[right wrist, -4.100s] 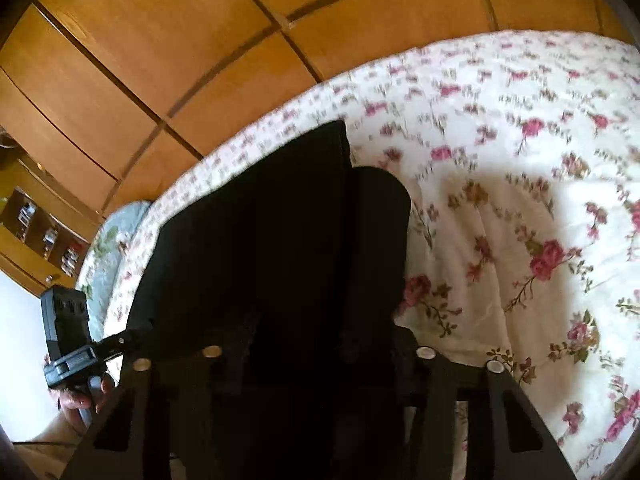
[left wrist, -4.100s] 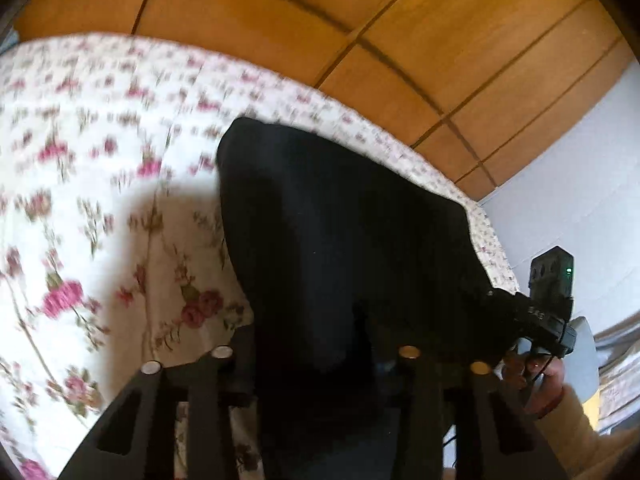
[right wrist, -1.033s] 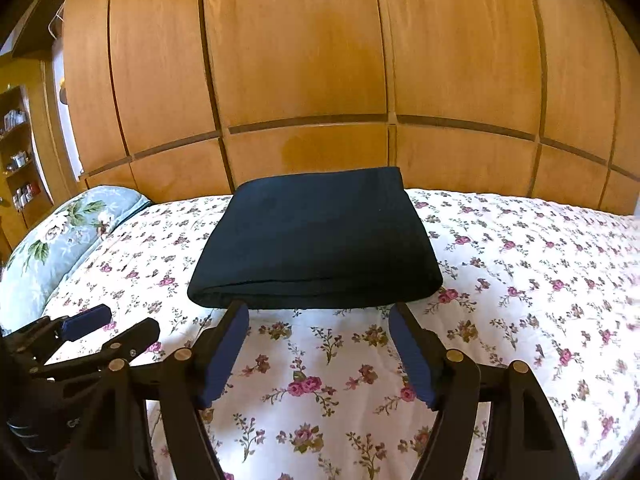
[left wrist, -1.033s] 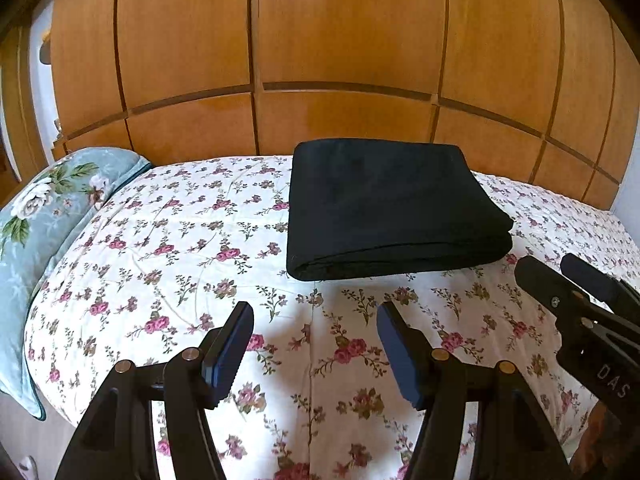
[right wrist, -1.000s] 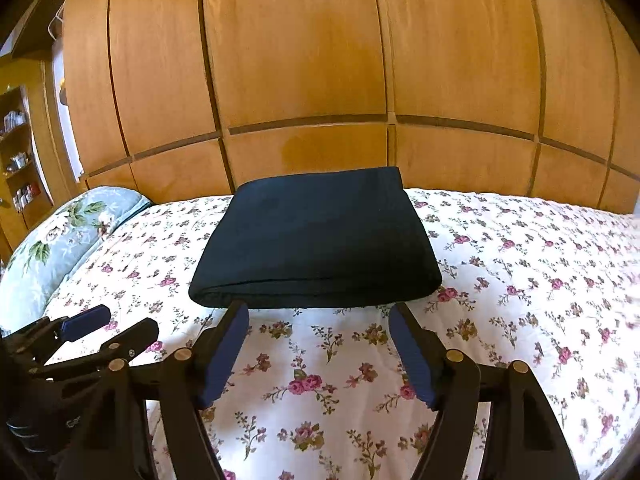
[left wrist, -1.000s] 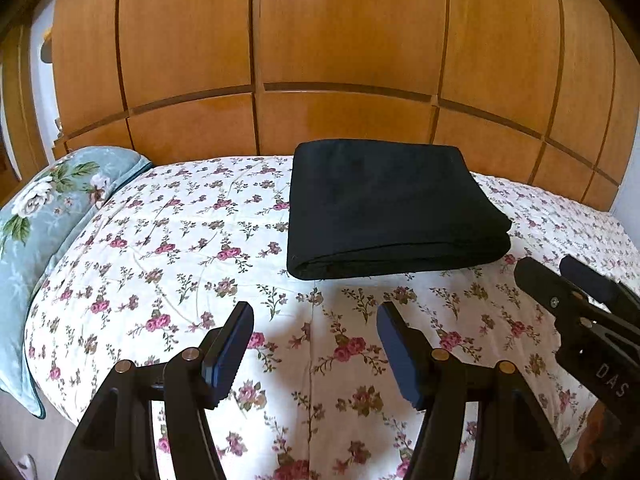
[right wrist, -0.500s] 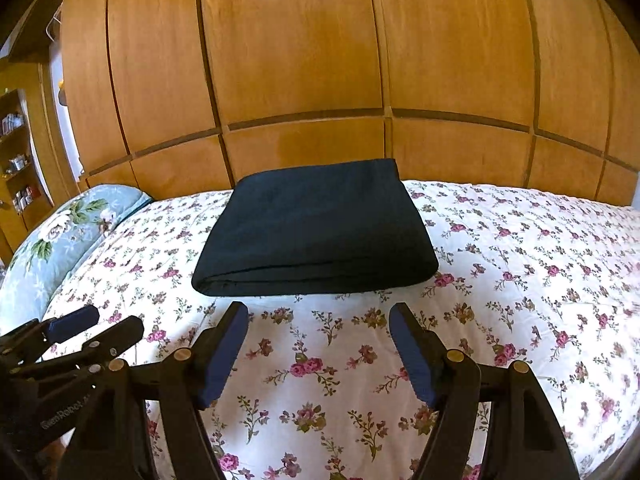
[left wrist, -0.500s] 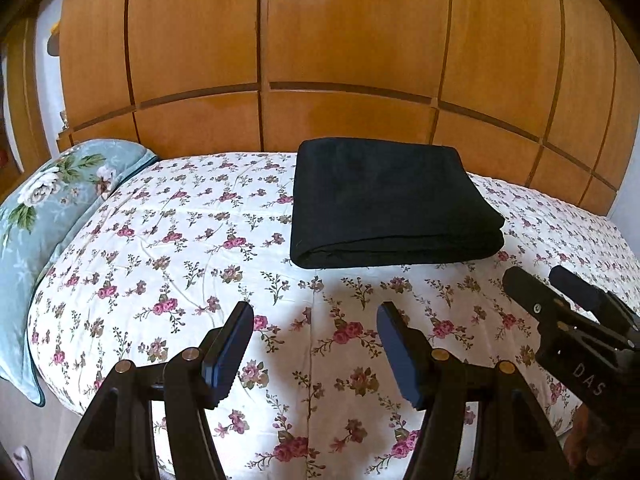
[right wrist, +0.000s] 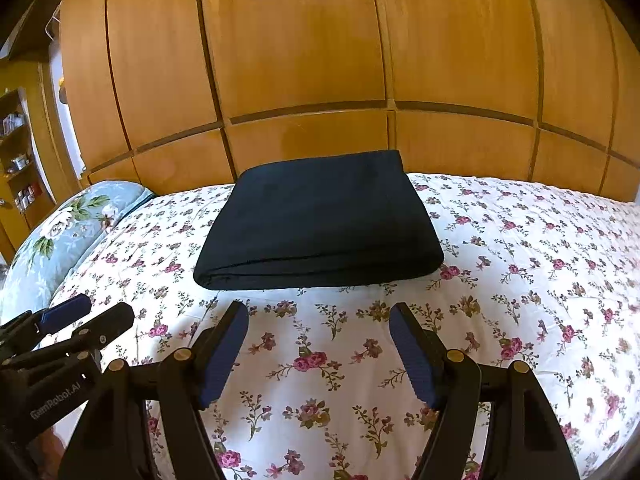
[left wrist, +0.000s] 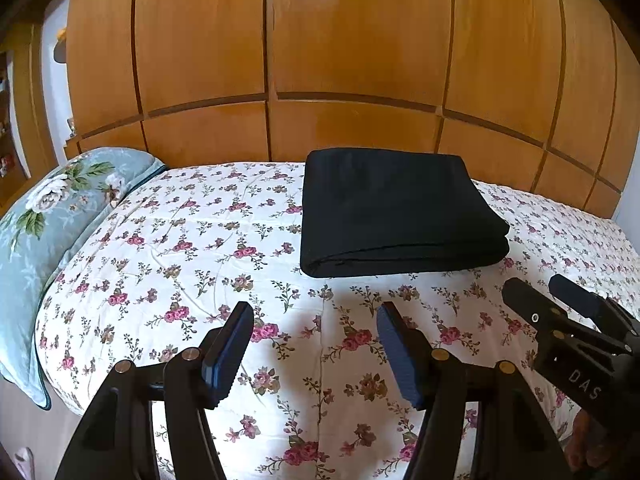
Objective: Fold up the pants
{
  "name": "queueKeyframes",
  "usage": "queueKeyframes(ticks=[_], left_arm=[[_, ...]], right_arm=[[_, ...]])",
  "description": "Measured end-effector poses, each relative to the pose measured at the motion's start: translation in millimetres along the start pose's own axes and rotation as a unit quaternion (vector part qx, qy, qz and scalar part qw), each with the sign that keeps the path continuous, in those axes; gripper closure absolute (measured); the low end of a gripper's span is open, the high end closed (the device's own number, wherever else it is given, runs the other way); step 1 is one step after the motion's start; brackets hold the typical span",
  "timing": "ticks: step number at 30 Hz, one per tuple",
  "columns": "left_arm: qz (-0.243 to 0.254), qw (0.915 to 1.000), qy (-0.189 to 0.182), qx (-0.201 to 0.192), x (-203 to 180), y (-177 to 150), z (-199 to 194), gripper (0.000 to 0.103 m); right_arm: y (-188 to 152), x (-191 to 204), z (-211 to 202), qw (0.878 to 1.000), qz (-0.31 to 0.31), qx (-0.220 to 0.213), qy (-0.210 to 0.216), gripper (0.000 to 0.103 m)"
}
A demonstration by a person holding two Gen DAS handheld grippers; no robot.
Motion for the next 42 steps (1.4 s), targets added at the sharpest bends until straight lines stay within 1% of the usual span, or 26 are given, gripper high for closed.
queueKeyframes(ticks=[14, 42], left_arm=[[0.009, 0.9999, 0.008, 0.0, -2.3, -2.8, 1.2, 0.039], [0.006, 0.9996, 0.0, 0.027, -1.4, -10.2, 10.7, 0.039]], right_arm=[[-0.9, -2.2, 0.8, 1.0, 0.004, 0.005, 0.003, 0.03], [-6.4, -4.2, 6.6, 1.0, 0.01, 0.018, 0.003, 0.03]])
Point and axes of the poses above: each gripper's, at about its wrist camera, not at the fingertips, and z roughly the way its jaws point, x to its left, y to its top, the point moved 1 cm from there along z, roughly the way its jaws point, and after that the axes turned 9 degrees about -x, right-handed, at the moved point
